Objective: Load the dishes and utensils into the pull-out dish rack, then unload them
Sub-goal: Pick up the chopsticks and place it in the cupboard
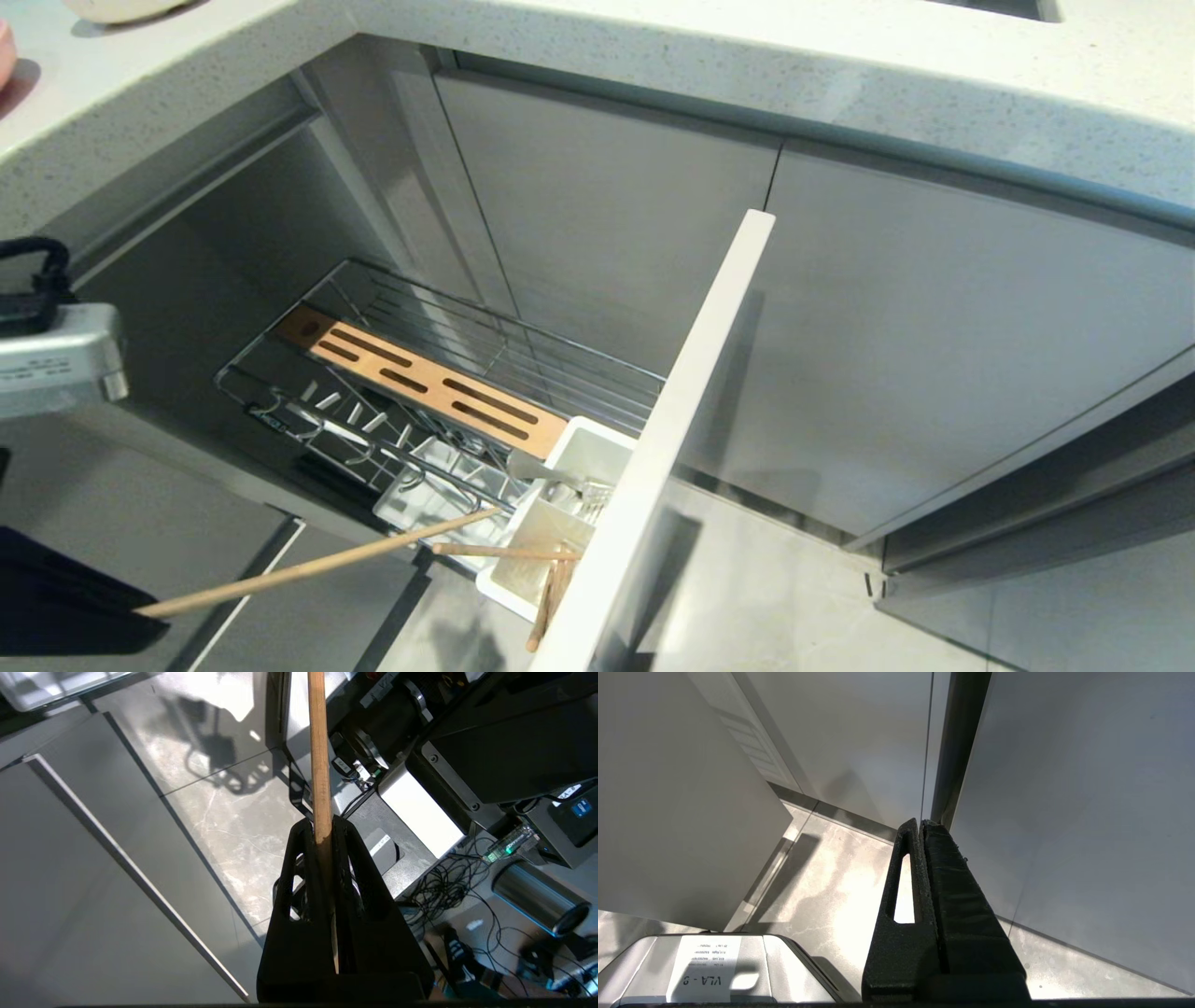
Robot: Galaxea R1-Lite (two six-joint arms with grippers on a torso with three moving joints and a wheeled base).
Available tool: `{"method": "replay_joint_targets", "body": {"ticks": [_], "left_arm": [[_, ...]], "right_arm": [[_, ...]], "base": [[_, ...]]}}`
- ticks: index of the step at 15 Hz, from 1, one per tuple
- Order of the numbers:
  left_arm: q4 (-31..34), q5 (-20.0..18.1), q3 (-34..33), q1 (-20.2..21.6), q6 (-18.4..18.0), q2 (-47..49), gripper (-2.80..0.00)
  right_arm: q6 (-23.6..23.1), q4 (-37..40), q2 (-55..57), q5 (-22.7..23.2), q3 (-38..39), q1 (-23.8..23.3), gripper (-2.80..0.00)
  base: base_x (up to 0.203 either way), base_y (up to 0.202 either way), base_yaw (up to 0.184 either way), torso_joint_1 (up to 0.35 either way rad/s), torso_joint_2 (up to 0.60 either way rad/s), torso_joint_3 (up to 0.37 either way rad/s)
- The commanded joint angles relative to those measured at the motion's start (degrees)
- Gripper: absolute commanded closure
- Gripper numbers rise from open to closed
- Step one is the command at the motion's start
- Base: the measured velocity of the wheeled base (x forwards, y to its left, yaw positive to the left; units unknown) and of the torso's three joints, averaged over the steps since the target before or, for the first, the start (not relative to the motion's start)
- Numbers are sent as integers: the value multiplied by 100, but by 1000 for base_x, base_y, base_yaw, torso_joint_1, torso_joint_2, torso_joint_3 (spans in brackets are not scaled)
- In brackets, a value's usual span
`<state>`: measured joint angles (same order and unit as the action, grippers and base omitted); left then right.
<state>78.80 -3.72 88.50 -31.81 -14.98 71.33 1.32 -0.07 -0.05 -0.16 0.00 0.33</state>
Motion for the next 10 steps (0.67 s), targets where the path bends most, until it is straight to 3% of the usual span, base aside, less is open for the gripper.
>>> {"method": "replay_joint_targets", "body": {"ticks": [1,5,10], "left_arm": [[39,-75,55,-1,-10,223,0],[327,-585,387,-31,61,599,0],[885,-655,990,-71,258,1131,0]], "right_arm": [[0,-1,5,-1,9,2,0],[0,-1,5,-1,9,2,0],[0,-1,5,-1,9,2,0]], "base": [[0,0,0,0,0,0],[0,0,0,0,0,0],[0,0,0,0,0,0]]}}
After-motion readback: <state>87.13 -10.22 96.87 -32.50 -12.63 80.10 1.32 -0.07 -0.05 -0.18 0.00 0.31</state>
